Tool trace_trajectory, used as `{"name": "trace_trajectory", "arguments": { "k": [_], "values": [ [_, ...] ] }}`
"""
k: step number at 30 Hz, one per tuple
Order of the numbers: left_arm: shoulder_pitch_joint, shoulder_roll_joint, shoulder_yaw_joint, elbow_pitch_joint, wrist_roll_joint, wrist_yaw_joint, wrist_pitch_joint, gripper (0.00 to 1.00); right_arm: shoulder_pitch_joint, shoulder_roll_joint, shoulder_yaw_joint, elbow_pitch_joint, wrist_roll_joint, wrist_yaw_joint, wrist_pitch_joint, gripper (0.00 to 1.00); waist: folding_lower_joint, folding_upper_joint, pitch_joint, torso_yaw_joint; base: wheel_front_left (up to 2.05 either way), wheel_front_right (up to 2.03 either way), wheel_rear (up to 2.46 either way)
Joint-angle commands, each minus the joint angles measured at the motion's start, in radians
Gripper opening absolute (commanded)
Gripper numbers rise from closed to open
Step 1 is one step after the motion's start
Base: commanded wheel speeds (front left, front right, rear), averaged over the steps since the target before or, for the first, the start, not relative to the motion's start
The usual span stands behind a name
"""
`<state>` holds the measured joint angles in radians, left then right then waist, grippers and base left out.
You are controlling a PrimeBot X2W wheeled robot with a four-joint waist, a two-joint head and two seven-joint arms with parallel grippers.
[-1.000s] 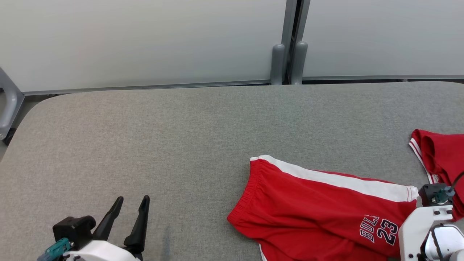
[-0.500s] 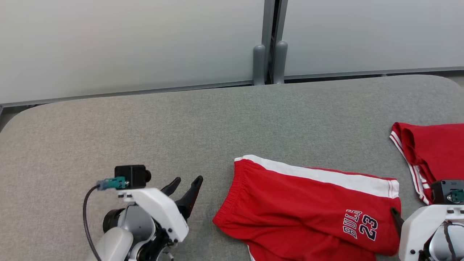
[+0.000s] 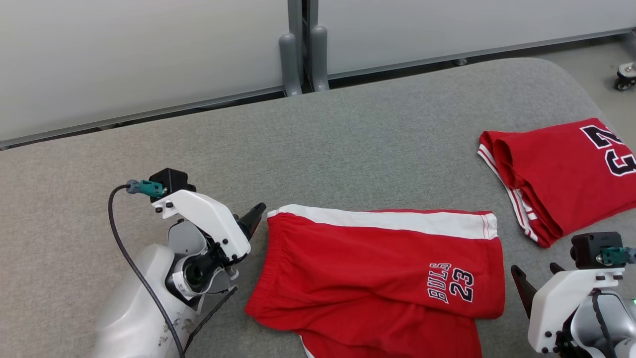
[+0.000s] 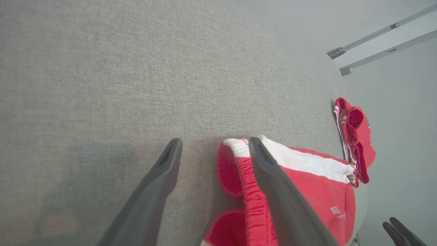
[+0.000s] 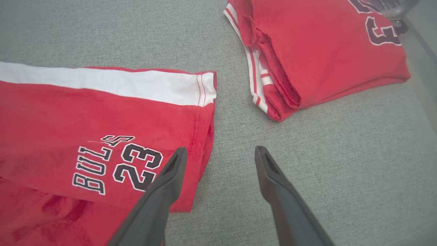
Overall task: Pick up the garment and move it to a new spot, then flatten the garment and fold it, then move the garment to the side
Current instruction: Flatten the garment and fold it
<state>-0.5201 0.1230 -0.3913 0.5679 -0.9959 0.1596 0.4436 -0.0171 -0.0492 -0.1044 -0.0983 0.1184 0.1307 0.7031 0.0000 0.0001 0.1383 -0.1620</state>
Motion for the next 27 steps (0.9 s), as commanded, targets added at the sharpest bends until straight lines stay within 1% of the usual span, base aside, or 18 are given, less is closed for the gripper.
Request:
{"name": "trace_trajectory", "arguments": {
  "k": [1,5,8,9,10,12,13,14,19,21,23,26,27],
  "values": [
    [-0.026,0.003,0.003,0.015,-0.005,0.007,0.012,1.00,-0.019,-0.004,0.003,-0.001,-0.001,0.000,-0.011,1.00,0.0000,-0.0001,0.020,-0.023,0.00,0.00,0.00],
    [-0.054,0.007,-0.006,0.047,0.002,0.016,0.033,1.00,-0.026,-0.004,0.011,0.007,0.005,0.000,-0.019,1.00,0.0000,-0.0001,0.029,-0.039,0.00,0.00,0.00],
    [-0.069,0.002,-0.019,0.062,-0.001,0.008,0.058,1.00,-0.035,-0.004,0.017,0.013,0.010,0.000,-0.026,1.00,0.0000,-0.0001,0.032,-0.046,0.00,0.00,0.00],
    [-0.073,0.003,-0.025,0.066,0.001,0.004,0.066,0.96,-0.035,-0.004,0.018,0.015,0.010,0.000,-0.028,1.00,0.0000,-0.0001,0.033,-0.047,0.00,0.00,0.00],
    [-0.074,0.004,-0.027,0.070,0.002,0.002,0.069,0.86,-0.035,-0.004,0.018,0.017,0.011,0.000,-0.028,1.00,0.0000,-0.0001,0.033,-0.047,0.00,0.00,0.00],
    [-0.080,0.007,-0.036,0.076,0.013,0.006,0.070,0.69,-0.036,-0.004,0.019,0.020,0.010,0.000,-0.029,1.00,0.0000,-0.0001,0.032,-0.048,0.00,0.00,0.00],
    [-0.084,0.007,-0.039,0.079,0.016,0.007,0.069,0.55,-0.036,-0.004,0.020,0.022,0.011,0.000,-0.031,1.00,0.0000,-0.0001,0.032,-0.048,0.00,0.00,0.00],
    [-0.085,0.007,-0.042,0.084,0.018,0.005,0.073,0.49,-0.037,-0.004,0.021,0.024,0.014,0.000,-0.032,1.00,0.0000,-0.0001,0.033,-0.049,0.00,0.00,0.00],
    [-0.090,-0.006,-0.063,0.088,0.015,-0.004,0.098,0.47,-0.036,-0.004,0.025,0.030,0.022,0.000,-0.038,1.00,0.0000,-0.0001,0.035,-0.048,0.00,0.00,0.00],
    [-0.091,-0.014,-0.062,0.089,0.007,-0.006,0.102,0.48,-0.038,-0.004,0.026,0.031,0.023,0.000,-0.038,1.00,0.0000,-0.0001,0.037,-0.049,0.00,0.00,0.00],
    [-0.092,-0.023,-0.059,0.086,-0.006,-0.009,0.106,0.58,-0.040,-0.004,0.027,0.032,0.024,0.000,-0.038,1.00,0.0000,-0.0001,0.038,-0.049,0.00,0.00,0.00],
    [-0.101,-0.024,-0.058,0.081,-0.007,-0.004,0.100,0.68,-0.042,-0.004,0.027,0.034,0.027,0.000,-0.038,1.00,0.0000,-0.0001,0.038,-0.048,0.00,0.00,0.00],
    [-0.104,-0.022,-0.056,0.080,-0.006,-0.002,0.095,0.75,-0.042,-0.004,0.026,0.035,0.028,0.000,-0.038,1.00,0.0000,-0.0001,0.038,-0.048,0.00,0.00,0.00]
  ]
}}
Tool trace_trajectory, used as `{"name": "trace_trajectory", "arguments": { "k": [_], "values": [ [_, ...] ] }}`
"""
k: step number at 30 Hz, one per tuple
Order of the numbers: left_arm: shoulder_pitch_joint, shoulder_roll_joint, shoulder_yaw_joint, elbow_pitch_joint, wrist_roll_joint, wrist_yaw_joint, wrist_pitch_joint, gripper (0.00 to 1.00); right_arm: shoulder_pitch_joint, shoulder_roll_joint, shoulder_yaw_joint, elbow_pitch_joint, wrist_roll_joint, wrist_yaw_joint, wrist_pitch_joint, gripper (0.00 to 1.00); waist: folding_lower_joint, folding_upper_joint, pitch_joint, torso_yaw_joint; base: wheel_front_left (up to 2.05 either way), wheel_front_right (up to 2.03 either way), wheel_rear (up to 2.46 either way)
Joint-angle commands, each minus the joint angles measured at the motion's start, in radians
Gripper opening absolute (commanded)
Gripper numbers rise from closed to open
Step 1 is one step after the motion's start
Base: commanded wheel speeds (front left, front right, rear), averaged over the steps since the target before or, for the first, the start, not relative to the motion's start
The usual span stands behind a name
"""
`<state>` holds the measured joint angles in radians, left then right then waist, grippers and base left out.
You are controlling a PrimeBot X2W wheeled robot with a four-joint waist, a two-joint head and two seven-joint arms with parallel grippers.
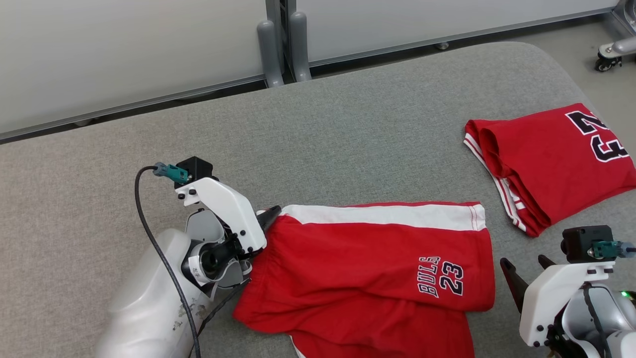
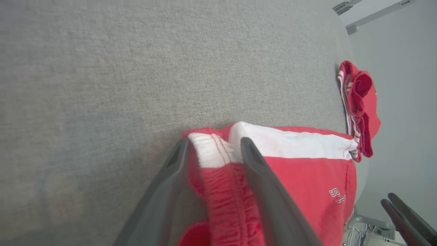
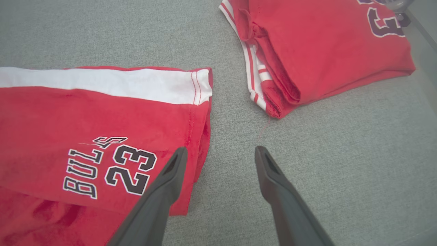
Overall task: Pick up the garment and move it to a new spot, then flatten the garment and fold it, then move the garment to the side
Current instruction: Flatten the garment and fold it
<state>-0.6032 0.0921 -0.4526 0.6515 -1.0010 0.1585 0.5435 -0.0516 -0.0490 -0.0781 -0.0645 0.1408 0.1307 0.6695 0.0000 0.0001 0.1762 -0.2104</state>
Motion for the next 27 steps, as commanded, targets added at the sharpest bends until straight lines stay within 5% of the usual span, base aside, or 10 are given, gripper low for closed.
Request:
{"name": "trace_trajectory", "arguments": {
  "k": [1,3,6,9,11,23,27],
  "values": [
    [-0.022,0.010,0.003,-0.004,0.003,0.001,-0.007,0.81,-0.007,-0.004,0.001,0.002,0.006,0.000,-0.002,1.00,0.0000,-0.0001,0.000,0.001,0.00,0.00,0.00],
    [-0.023,0.012,-0.006,-0.001,0.010,0.007,-0.001,0.87,-0.006,-0.004,0.002,0.003,0.007,0.000,0.000,1.00,0.0000,-0.0001,-0.001,0.002,0.00,0.00,0.00],
    [-0.013,0.013,-0.028,0.006,0.016,0.013,0.035,0.82,-0.007,-0.004,0.004,0.006,0.010,0.000,-0.003,1.00,0.0000,-0.0001,-0.001,0.002,0.00,0.00,0.00],
    [0.002,0.011,-0.042,0.005,0.010,0.012,0.066,0.44,-0.010,-0.004,0.005,0.008,0.011,0.000,-0.006,1.00,0.0000,-0.0001,0.000,0.002,0.00,0.00,0.00],
    [0.001,0.013,-0.045,-0.006,0.011,0.006,0.063,0.00,-0.013,-0.004,0.006,0.010,0.011,0.000,-0.009,1.00,0.0000,-0.0001,0.001,0.001,0.00,0.00,0.00],
    [0.056,0.115,-0.034,-0.126,0.151,0.034,-0.216,0.00,0.003,-0.004,0.000,0.010,0.003,0.000,-0.016,1.00,0.0000,-0.0001,-0.023,0.030,0.00,0.00,0.00],
    [0.164,0.140,-0.028,-0.226,0.126,0.041,-0.218,0.00,0.021,-0.004,-0.010,0.000,-0.002,0.000,-0.005,1.00,0.0000,-0.0001,-0.036,0.067,0.00,0.00,0.00]
  ]
}}
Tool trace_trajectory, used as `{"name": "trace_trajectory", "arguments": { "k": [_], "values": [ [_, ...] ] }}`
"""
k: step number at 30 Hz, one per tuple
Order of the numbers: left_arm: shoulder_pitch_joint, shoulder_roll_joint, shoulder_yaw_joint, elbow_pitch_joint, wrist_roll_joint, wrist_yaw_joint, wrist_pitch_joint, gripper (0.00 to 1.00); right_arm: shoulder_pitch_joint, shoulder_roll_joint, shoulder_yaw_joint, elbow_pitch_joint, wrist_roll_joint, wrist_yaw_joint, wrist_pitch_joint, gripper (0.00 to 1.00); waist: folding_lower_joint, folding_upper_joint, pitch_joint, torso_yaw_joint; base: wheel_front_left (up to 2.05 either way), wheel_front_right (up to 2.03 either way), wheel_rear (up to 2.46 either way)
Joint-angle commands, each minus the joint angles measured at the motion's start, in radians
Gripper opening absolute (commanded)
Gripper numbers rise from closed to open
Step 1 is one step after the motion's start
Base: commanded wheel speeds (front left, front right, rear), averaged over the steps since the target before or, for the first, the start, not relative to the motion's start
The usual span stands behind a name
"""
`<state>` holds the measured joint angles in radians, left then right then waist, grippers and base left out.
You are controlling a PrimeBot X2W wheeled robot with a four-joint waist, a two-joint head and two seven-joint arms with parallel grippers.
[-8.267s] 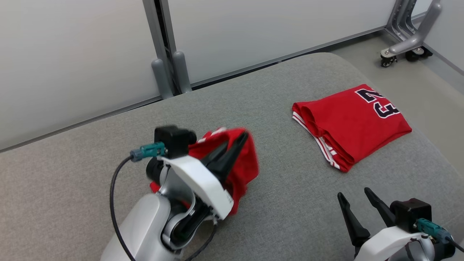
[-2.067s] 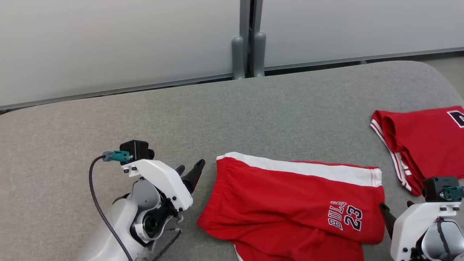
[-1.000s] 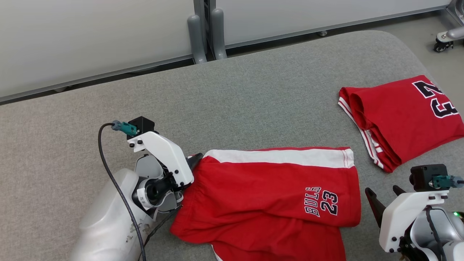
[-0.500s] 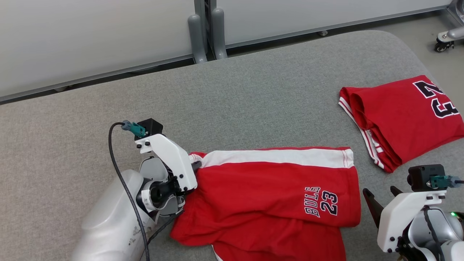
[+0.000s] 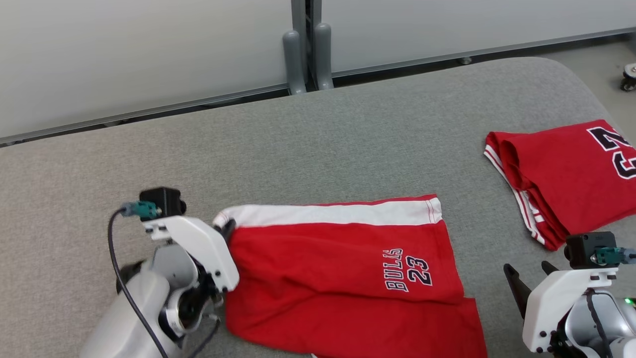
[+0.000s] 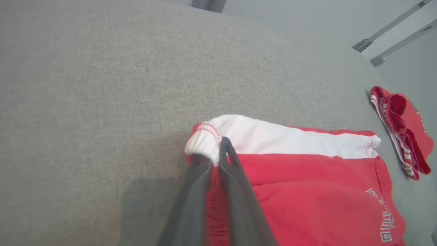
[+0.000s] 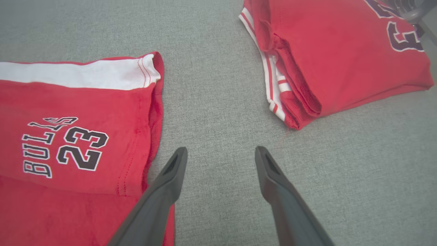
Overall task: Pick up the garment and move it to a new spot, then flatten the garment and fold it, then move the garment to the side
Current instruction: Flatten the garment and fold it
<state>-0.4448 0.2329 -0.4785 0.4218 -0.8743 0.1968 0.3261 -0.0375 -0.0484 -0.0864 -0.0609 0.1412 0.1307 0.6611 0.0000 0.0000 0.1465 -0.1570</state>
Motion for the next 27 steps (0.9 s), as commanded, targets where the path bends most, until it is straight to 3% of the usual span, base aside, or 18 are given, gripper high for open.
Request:
{"name": "trace_trajectory", "arguments": {
  "k": [1,5,6,7,18,24,27],
  "values": [
    [0.034,0.000,-0.011,-0.014,-0.009,0.003,0.014,0.00,0.011,-0.005,-0.005,-0.007,-0.005,0.000,0.006,1.00,0.0000,0.0000,-0.010,0.024,0.00,0.00,0.00],
    [0.113,-0.008,-0.013,-0.047,-0.040,0.023,0.038,0.00,0.020,-0.005,0.007,-0.013,0.002,0.000,0.016,1.00,0.0000,0.0000,-0.021,0.052,0.00,0.00,0.00],
    [0.124,-0.012,-0.011,-0.054,-0.040,0.025,0.033,0.44,0.021,-0.005,0.010,-0.014,0.007,0.000,0.021,1.00,0.0000,0.0000,-0.024,0.057,0.00,0.00,0.00],
    [0.134,-0.016,-0.005,-0.058,-0.053,0.030,0.032,1.00,0.021,-0.005,0.013,-0.016,0.006,0.000,0.024,1.00,0.0000,0.0000,-0.027,0.062,0.00,0.00,0.00],
    [0.164,0.013,0.056,-0.138,-0.110,0.052,0.052,1.00,0.031,-0.005,0.023,-0.028,0.003,0.000,0.036,1.00,0.0000,0.0000,-0.049,0.076,0.00,0.00,0.00],
    [0.119,0.026,0.051,-0.102,-0.104,0.077,0.094,1.00,0.017,-0.005,0.028,-0.032,0.005,0.000,0.038,1.00,0.0000,0.0000,-0.031,0.066,0.00,0.00,0.00],
    [0.094,0.021,0.048,-0.070,-0.102,0.082,0.106,0.84,0.011,-0.005,0.027,-0.034,0.001,0.000,0.036,1.00,0.0000,0.0000,-0.021,0.057,0.00,0.00,0.00]
  ]
}}
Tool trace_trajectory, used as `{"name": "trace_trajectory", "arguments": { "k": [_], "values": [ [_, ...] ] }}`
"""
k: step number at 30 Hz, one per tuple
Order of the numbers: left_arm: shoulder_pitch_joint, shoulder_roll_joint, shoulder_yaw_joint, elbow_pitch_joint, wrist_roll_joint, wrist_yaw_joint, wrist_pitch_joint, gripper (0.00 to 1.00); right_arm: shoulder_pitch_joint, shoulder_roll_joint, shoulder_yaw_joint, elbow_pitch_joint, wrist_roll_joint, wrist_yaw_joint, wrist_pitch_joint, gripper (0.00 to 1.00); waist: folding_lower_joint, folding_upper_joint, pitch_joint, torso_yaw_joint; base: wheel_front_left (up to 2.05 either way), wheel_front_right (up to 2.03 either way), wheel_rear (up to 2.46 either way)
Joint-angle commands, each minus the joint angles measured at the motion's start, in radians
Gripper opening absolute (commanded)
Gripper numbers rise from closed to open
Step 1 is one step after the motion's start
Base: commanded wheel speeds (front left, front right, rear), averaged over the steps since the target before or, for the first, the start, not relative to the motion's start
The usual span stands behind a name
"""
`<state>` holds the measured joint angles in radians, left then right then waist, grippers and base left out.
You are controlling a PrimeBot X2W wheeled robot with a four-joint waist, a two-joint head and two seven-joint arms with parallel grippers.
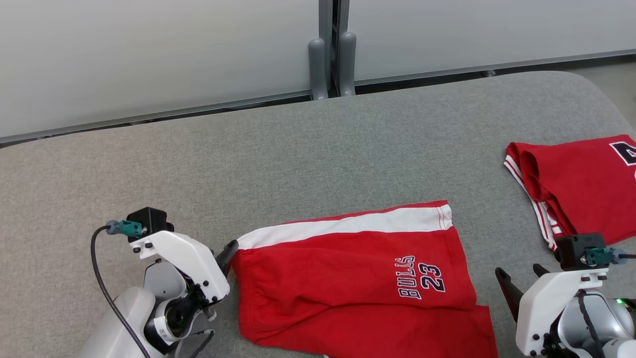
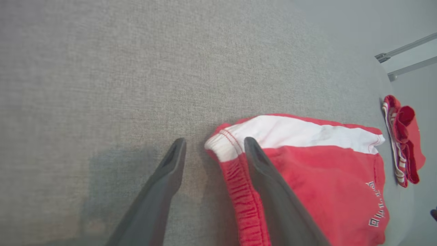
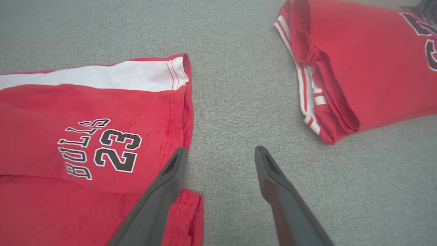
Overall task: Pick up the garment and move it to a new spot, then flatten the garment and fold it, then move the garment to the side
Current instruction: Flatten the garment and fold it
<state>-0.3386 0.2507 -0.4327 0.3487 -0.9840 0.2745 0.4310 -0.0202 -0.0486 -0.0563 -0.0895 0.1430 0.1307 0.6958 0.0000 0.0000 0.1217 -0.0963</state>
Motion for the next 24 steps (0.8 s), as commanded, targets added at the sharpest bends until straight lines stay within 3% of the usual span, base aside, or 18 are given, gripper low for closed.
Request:
{"name": "trace_trajectory", "arguments": {
  "k": [1,2,5,9,11,15,16,19,20,24],
  "values": [
    [-0.021,0.000,0.001,0.012,0.005,0.003,0.006,0.69,-0.007,-0.005,-0.004,-0.005,-0.002,0.000,0.000,1.00,0.0000,0.0000,0.006,-0.005,0.00,0.00,0.00],
    [-0.027,-0.002,-0.001,0.020,0.002,0.000,0.010,0.56,-0.007,-0.005,-0.005,-0.004,-0.002,0.000,0.001,1.00,0.0000,0.0000,0.008,-0.008,0.00,0.00,0.00],
    [-0.045,-0.002,-0.010,0.041,-0.004,-0.007,0.032,0.40,-0.010,-0.005,-0.005,-0.002,0.003,0.000,-0.001,1.00,0.0000,0.0000,0.014,-0.017,0.00,0.00,0.00],
    [-0.054,0.000,-0.013,0.053,-0.008,-0.005,0.047,0.29,-0.013,-0.005,-0.008,-0.002,0.004,0.000,-0.005,1.00,0.0000,0.0000,0.020,-0.023,0.00,0.00,0.00],
    [-0.054,-0.001,-0.011,0.055,-0.012,-0.004,0.050,0.29,-0.013,-0.005,-0.010,-0.002,0.005,0.000,-0.006,1.00,0.0000,0.0000,0.022,-0.024,0.00,0.00,0.00],
    [-0.041,0.002,-0.013,0.049,-0.018,0.005,0.065,0.50,-0.016,-0.005,-0.015,-0.004,0.005,0.000,-0.009,1.00,0.0000,0.0000,0.029,-0.024,0.00,0.00,0.00],
    [-0.038,0.001,-0.009,0.042,-0.024,0.006,0.064,0.64,-0.016,-0.005,-0.017,-0.004,0.006,0.000,-0.010,1.00,0.0000,0.0000,0.031,-0.023,0.00,0.00,0.00],
    [-0.024,-0.001,-0.005,0.024,-0.030,0.010,0.064,0.78,-0.014,-0.005,-0.018,-0.002,0.005,0.000,-0.011,1.00,0.0000,0.0000,0.034,-0.017,0.00,0.00,0.00],
    [-0.020,-0.001,-0.006,0.018,-0.030,0.013,0.065,0.82,-0.014,-0.005,-0.019,-0.001,0.004,0.000,-0.011,1.00,0.0000,0.0000,0.035,-0.016,0.00,0.00,0.00],
    [-0.008,0.000,-0.006,-0.006,-0.027,0.025,0.063,0.80,-0.017,-0.005,-0.015,0.002,0.006,0.000,-0.010,1.00,0.0000,0.0000,0.036,-0.013,0.00,0.00,0.00]
  ]
}}
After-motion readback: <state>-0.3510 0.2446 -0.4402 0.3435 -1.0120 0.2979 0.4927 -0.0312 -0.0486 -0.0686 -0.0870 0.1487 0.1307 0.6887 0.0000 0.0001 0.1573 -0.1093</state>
